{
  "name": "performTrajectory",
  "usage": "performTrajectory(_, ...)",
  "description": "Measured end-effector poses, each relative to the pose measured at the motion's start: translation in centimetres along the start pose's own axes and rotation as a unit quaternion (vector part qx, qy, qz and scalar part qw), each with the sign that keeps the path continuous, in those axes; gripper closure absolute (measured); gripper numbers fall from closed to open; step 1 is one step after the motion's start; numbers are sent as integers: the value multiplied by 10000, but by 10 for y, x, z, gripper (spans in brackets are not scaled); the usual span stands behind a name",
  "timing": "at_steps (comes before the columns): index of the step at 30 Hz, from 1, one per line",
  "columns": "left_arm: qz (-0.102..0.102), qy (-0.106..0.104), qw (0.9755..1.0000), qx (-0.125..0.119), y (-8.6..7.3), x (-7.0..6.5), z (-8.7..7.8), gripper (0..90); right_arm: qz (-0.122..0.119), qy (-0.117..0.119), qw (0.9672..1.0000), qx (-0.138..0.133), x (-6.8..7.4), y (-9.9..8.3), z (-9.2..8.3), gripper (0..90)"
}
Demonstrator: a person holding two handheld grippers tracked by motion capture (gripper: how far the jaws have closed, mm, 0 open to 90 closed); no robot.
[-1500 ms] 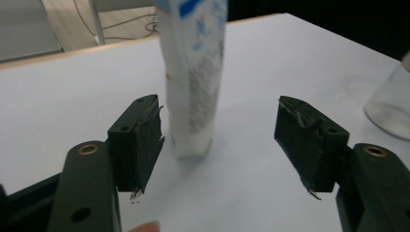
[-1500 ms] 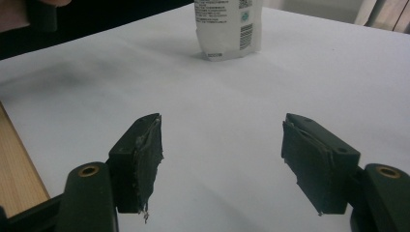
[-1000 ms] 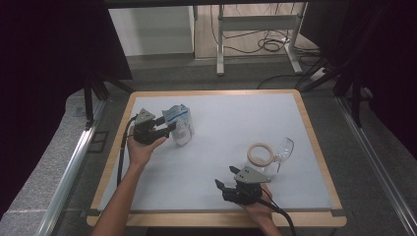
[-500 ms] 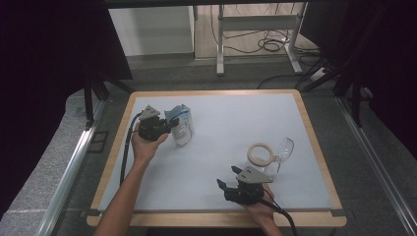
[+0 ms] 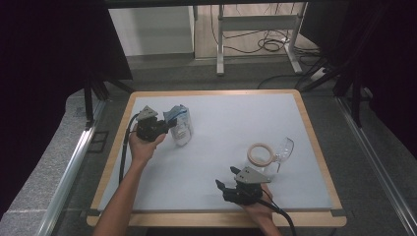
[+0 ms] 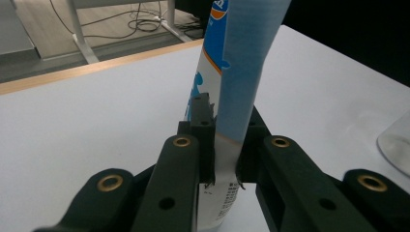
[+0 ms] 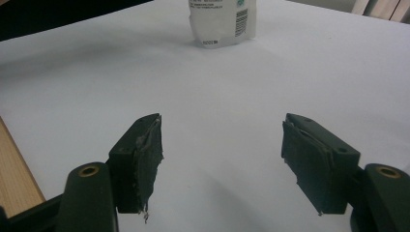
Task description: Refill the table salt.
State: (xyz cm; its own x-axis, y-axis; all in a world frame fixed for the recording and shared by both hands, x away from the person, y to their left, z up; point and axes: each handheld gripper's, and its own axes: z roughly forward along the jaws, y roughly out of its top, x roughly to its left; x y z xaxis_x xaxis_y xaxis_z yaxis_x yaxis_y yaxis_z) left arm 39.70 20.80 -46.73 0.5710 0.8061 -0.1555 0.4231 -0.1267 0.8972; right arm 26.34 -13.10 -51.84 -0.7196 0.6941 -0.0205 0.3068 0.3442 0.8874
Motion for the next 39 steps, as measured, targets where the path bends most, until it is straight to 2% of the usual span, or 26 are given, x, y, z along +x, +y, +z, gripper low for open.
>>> performTrajectory(3, 39, -81, 9999, -68, 1, -2, 1, 830, -13, 3, 10000, 1, 1, 0, 1, 318)
performTrajectory(6, 190, -138, 9996, -125, 2, -8, 3, 838, -10, 2, 10000, -18, 1, 0, 1, 318)
performTrajectory(9, 150, -214, 9994, -235, 5, -12, 4, 868, -26, -23, 10000, -18, 2, 0, 2, 318)
performTrajectory(11, 66, -343, 9989, -302, 7, -14, 3, 886, -30, -31, 10000, -14, 2, -1, 2, 318)
performTrajectory(14, 152, -344, 9990, -247, 9, -18, 2, 894, -26, -40, 10000, -22, 1, -1, 2, 318)
performTrajectory(29, 173, -436, 9985, -296, 12, -19, -3, 900, -59, -43, 10000, -55, 4, -1, 3, 318)
performTrajectory(32, 233, -508, 9979, -314, 15, -22, -5, 900, -80, -26, 9999, -57, 4, -1, 3, 317)
performTrajectory(39, 219, -716, 9965, -384, 18, -28, -12, 900, -101, -1, 9999, -69, 5, -1, 5, 315)
